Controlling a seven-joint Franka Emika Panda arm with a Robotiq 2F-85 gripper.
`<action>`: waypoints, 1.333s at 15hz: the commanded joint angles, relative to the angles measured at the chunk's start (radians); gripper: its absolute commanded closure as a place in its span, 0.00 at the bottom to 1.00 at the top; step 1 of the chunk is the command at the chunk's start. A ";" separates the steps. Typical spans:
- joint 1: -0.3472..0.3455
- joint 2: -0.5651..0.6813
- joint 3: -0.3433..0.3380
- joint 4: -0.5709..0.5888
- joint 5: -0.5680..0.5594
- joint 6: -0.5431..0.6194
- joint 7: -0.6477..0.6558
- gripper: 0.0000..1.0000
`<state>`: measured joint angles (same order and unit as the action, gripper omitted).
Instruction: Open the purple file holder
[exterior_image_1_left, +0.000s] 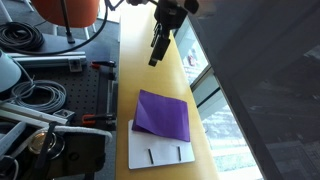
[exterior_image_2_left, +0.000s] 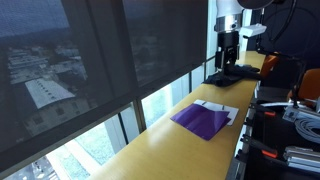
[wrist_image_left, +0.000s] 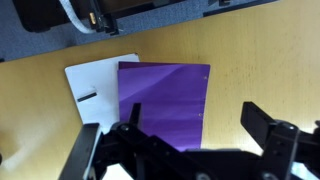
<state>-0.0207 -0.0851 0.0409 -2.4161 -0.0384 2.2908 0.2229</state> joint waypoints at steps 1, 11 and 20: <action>-0.008 0.058 -0.055 -0.001 0.158 0.063 -0.190 0.00; -0.127 0.210 -0.147 -0.009 0.223 0.176 -0.546 0.00; -0.191 0.363 -0.111 0.028 0.305 0.340 -0.588 0.00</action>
<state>-0.1862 0.2381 -0.0963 -2.4108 0.2301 2.5901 -0.3459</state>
